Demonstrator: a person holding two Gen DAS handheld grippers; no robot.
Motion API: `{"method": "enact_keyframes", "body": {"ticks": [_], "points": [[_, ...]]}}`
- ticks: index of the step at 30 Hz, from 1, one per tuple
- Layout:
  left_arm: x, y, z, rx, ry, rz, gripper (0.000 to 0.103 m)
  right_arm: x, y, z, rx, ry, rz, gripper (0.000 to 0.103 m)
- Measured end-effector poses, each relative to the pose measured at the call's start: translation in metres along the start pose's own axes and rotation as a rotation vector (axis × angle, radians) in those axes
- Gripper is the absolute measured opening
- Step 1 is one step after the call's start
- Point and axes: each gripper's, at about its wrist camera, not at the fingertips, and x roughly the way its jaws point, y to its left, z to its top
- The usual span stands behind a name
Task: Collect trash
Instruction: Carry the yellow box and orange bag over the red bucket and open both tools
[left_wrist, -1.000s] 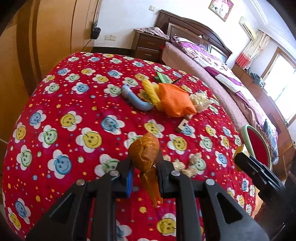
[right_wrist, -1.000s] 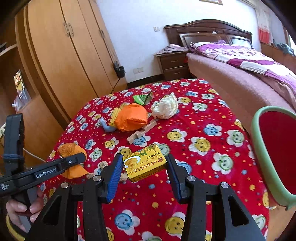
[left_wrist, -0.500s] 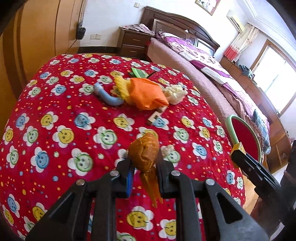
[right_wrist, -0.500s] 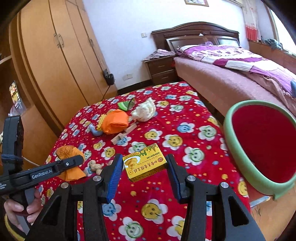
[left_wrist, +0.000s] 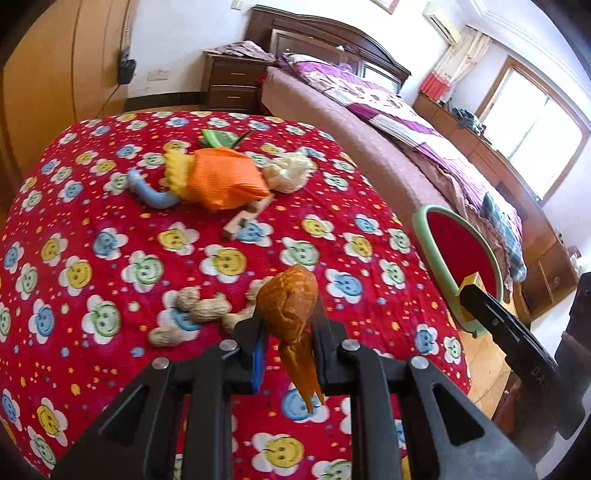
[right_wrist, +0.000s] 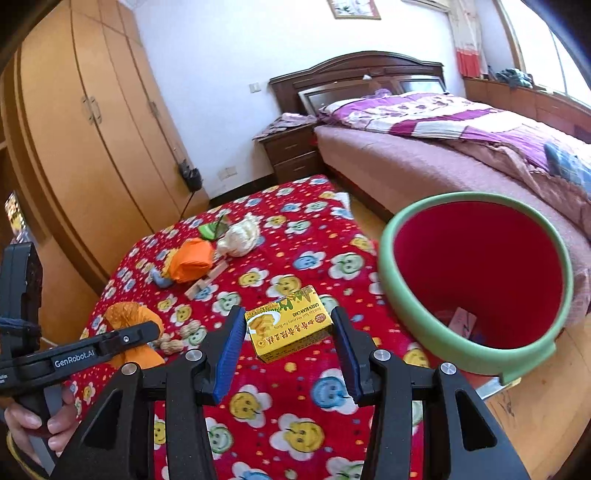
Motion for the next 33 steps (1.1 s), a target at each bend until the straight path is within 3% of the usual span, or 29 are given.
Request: {"method": "enact_keyframes", "body": {"ticks": [33], "points": [[0.062, -0.116, 0.011, 0.186, 0.078, -0.132, 0.02, -0.04, -0.111, -0.007, 0.204, -0.097, -0.166, 0.049]]}}
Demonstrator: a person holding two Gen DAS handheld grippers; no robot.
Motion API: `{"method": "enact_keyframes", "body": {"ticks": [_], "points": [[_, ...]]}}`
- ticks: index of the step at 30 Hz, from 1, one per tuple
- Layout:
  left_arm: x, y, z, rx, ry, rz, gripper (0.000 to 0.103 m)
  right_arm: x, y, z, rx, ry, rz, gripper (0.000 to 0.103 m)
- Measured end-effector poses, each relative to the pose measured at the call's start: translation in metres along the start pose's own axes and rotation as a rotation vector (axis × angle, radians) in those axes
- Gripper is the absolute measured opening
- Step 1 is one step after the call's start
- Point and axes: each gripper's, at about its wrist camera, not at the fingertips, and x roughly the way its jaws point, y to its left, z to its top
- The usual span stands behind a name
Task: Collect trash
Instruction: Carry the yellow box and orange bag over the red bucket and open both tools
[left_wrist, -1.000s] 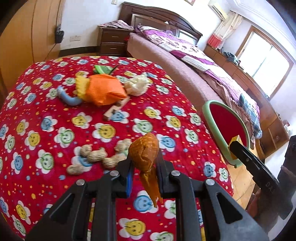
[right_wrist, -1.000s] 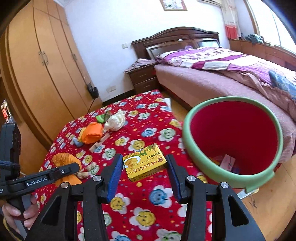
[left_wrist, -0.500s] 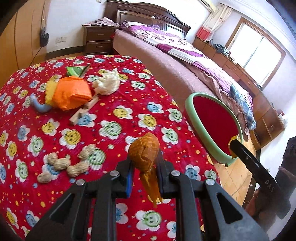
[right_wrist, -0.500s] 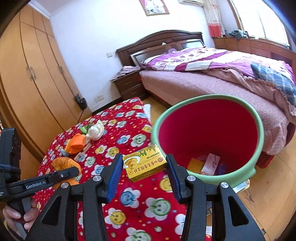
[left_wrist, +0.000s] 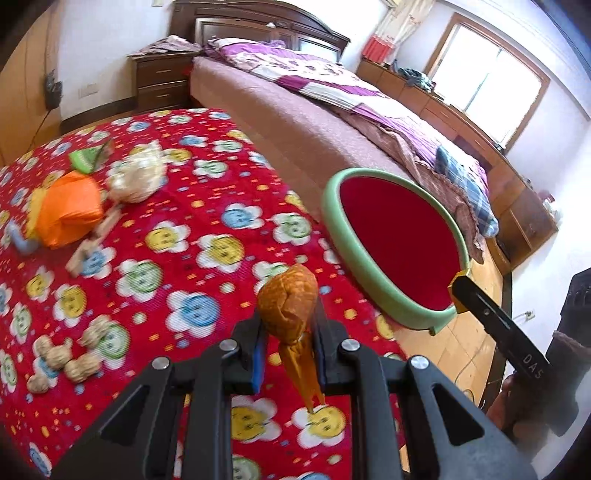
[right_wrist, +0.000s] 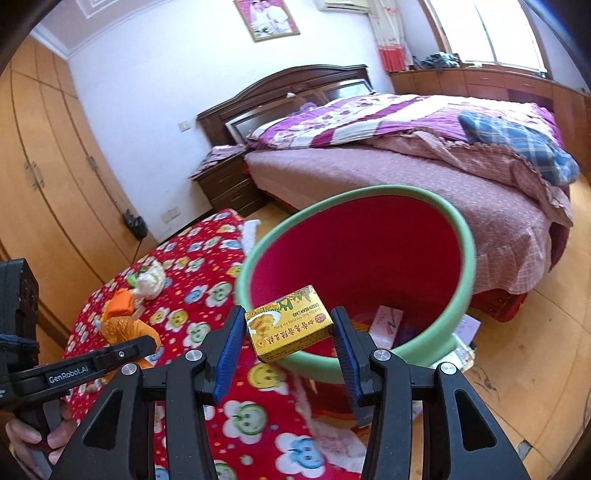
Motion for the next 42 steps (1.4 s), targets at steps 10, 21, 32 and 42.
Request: {"method": "enact_keyframes", "body": {"ticks": [10, 21, 32, 42], "points": [[0.019, -0.049, 0.014, 0.113, -0.021, -0.064, 0.02, 0.007, -0.037, 0.001, 0.072, 0.005, -0.074, 0.049], [0.053, -0.088, 0.034, 0.209, -0.014, -0.102, 0.023, 0.011, -0.053, 0.001, 0.092, 0.001, -0.107, 0.05], [0.061, -0.087, 0.033, 0.22, 0.007, -0.1, 0.034, 0.01, -0.059, 0.003, 0.11, -0.021, -0.101, 0.059], [0.039, -0.05, 0.037, 0.147, -0.016, -0.009, 0.034, 0.006, -0.044, 0.004, 0.1, -0.021, -0.079, 0.06]]}}
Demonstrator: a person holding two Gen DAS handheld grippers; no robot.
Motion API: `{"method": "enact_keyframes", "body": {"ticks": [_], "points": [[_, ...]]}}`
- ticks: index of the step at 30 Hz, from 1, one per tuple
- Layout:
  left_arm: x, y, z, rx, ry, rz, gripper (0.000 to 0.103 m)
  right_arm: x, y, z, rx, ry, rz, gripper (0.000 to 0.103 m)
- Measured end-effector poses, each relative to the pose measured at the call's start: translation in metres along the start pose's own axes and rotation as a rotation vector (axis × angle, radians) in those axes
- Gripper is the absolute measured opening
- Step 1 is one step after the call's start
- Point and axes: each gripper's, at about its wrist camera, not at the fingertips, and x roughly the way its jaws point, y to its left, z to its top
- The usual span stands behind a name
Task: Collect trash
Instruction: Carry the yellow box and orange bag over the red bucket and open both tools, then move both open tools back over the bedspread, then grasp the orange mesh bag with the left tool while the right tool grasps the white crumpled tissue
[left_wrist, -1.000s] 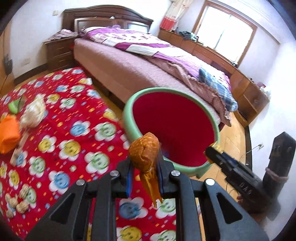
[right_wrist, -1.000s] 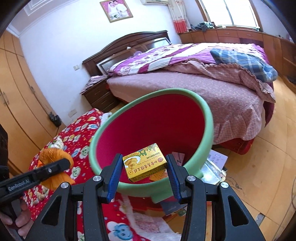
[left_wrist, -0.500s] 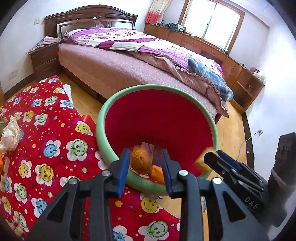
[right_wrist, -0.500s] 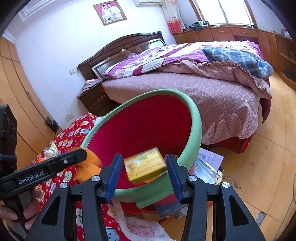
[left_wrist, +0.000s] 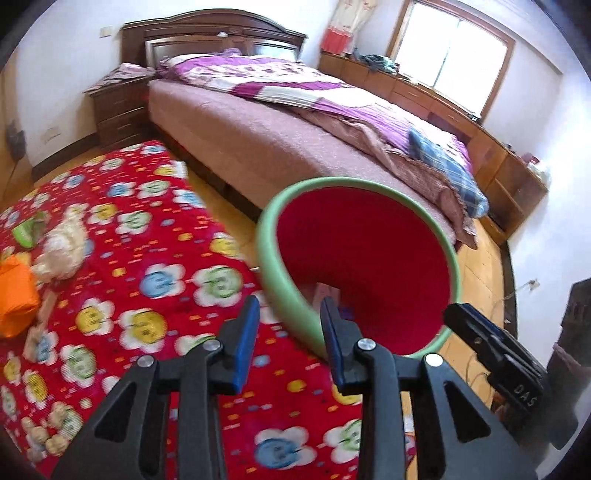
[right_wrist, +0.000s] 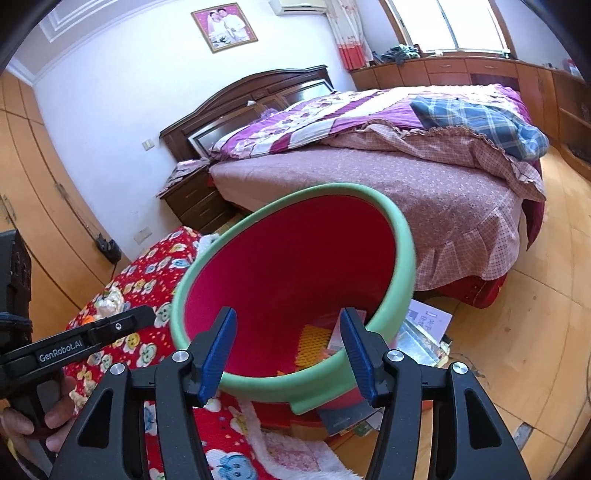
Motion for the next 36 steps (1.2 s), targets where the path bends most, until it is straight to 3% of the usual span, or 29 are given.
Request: {"method": "enact_keyframes", "body": {"ticks": [12, 26, 36], "points": [[-0.036, 0.082, -0.003, -0.116, -0.047, 0.17, 0.038, 0.005, 0.044, -0.007, -0.053, 0.046, 0.067, 0.06], [-0.033, 0.182, -0.001, -0.263, 0.005, 0.376, 0.038, 0.02, 0.077, -0.015, -0.097, 0.104, 0.095, 0.06], [-0.022, 0.212, -0.004, -0.293, 0.018, 0.4, 0.038, 0.033, 0.1, -0.012, -0.135, 0.147, 0.113, 0.06]]}}
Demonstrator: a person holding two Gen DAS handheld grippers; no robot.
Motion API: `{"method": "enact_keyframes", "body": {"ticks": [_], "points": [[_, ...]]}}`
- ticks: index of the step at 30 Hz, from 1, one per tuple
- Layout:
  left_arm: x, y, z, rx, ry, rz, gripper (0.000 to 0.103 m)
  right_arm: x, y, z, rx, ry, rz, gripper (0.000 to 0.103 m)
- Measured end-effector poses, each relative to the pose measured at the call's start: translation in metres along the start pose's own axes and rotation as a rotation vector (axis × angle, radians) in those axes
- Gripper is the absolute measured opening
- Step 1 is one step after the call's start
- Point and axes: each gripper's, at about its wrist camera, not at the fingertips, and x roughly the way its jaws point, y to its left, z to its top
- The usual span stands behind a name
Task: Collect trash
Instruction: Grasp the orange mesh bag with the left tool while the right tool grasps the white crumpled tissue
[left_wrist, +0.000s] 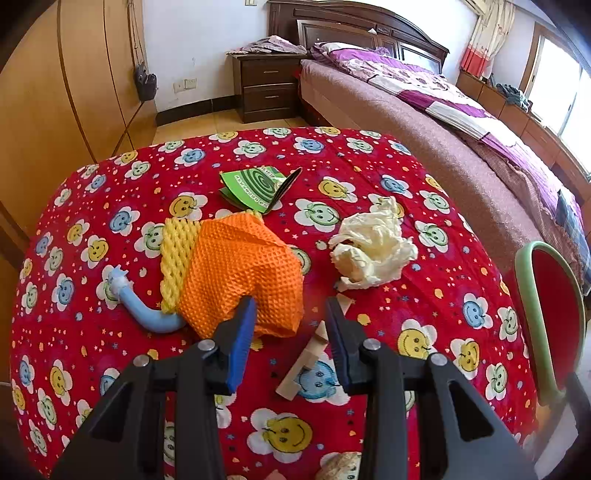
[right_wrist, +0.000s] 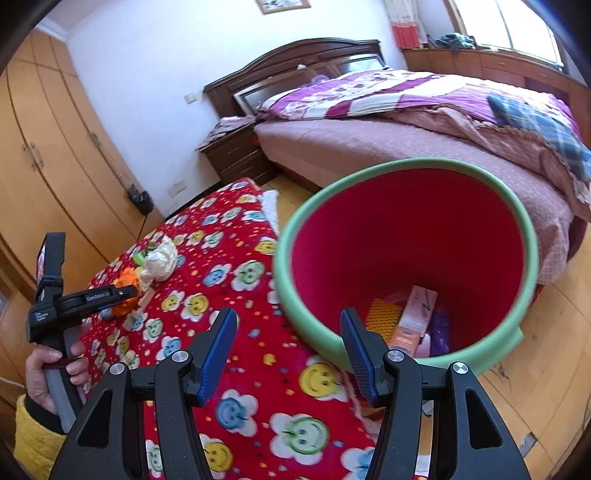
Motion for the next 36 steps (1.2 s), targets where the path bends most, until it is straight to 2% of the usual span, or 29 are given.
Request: {"method": "enact_keyframes", "body": {"ticks": [4, 7, 10, 18, 20, 22, 24, 26, 28, 36], "points": [[0.0, 0.008, -0.001, -0.028, -0.003, -0.014, 0.036, 0.01, 0.015, 0.007, -0.016, 0.02, 0.029, 0.06], [0.0, 0.015, -0.002, -0.035, -0.003, -0.019, 0.023, 0.019, 0.027, 0.011, -0.029, 0.035, 0.051, 0.06], [0.001, 0.023, -0.002, -0.047, 0.002, -0.03, 0.018, 0.03, 0.042, 0.015, -0.049, 0.055, 0.073, 0.06], [-0.019, 0.043, -0.002, -0.095, -0.026, -0.076, 0.016, 0.058, 0.076, 0.03, -0.09, 0.099, 0.13, 0.06], [-0.023, 0.044, 0.0, -0.093, -0.029, -0.077, 0.02, 0.064, 0.083, 0.033, -0.094, 0.103, 0.142, 0.06], [-0.025, 0.046, 0.001, -0.083, -0.026, -0.074, 0.037, 0.07, 0.089, 0.035, -0.098, 0.108, 0.148, 0.06], [-0.024, 0.046, 0.003, -0.069, -0.032, -0.068, 0.039, 0.074, 0.093, 0.036, -0.097, 0.113, 0.157, 0.06], [-0.022, 0.046, 0.005, -0.059, -0.038, -0.039, 0.046, 0.077, 0.095, 0.036, -0.095, 0.121, 0.163, 0.06], [-0.017, 0.046, 0.007, -0.057, -0.038, -0.025, 0.062, 0.08, 0.096, 0.035, -0.092, 0.129, 0.165, 0.06], [0.016, 0.045, 0.01, -0.063, 0.009, -0.028, 0.062, 0.087, 0.094, 0.034, -0.088, 0.148, 0.151, 0.06]]}}
